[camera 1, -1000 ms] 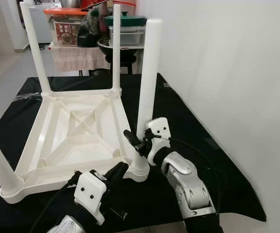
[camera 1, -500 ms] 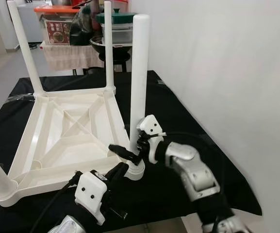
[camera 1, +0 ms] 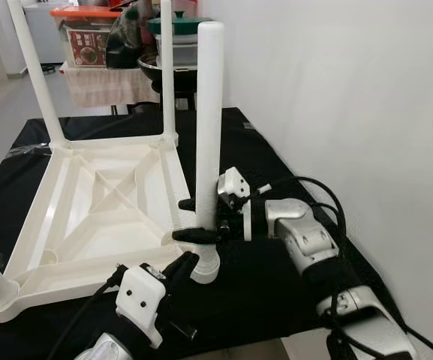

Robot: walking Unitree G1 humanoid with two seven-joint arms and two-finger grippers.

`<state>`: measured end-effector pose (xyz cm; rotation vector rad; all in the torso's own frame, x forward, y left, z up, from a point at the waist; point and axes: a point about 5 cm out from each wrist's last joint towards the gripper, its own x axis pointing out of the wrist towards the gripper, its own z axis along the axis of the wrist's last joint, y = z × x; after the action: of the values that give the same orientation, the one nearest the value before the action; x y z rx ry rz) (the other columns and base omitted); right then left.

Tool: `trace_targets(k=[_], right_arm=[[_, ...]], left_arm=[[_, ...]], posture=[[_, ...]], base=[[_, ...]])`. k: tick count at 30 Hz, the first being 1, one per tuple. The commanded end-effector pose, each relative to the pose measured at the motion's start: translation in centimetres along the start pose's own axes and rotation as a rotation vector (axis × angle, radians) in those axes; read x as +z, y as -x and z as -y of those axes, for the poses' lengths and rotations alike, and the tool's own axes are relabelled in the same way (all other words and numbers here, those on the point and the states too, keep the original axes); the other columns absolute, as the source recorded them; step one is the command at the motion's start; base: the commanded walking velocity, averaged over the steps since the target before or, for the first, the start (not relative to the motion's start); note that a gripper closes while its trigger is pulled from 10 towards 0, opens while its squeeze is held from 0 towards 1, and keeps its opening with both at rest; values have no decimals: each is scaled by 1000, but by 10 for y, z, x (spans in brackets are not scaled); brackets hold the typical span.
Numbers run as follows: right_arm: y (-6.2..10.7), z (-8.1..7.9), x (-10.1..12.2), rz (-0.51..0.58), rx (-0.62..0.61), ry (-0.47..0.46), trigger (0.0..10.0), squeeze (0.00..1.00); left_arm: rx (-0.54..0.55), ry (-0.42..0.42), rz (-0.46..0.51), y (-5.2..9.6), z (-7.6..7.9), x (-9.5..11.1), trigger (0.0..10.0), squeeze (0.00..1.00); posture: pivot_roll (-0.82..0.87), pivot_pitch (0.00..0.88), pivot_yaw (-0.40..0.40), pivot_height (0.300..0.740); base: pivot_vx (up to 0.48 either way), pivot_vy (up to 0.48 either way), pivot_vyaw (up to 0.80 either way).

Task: Building children table

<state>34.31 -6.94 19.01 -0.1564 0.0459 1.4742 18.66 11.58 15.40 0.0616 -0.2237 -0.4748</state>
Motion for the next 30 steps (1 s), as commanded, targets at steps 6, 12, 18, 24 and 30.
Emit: trace_targets(k=[6,12,18,24,30], right_arm=[[6,0,-7,11,14,4,0,0],[8,-4,-16,8,-171,2,0,0],[-23,-35,-42,2,-758,-178,0,0],[-22,-35,-41,2,-822,-154,0,0],[-24,-32,-41,-19,-823,-148,706,0]], left_arm=[[-4,-5,-6,0,1,0,10000,0],[-2,-6,-4,0,0,1,10000,0],[-4,-6,-3,1,-1,1,10000,0],[-8,-4,-2,-1,-2,0,10000,0],[-3,-7,1,-2,-2,0,10000,0]], posture=[[82,6,-83,740],[71,18,-83,740],[74,32,-82,740],[56,18,-77,740],[60,17,-79,740]], base=[[0,0,0],[0,0,0],[0,0,0],[0,0,0],[0,0,0]])
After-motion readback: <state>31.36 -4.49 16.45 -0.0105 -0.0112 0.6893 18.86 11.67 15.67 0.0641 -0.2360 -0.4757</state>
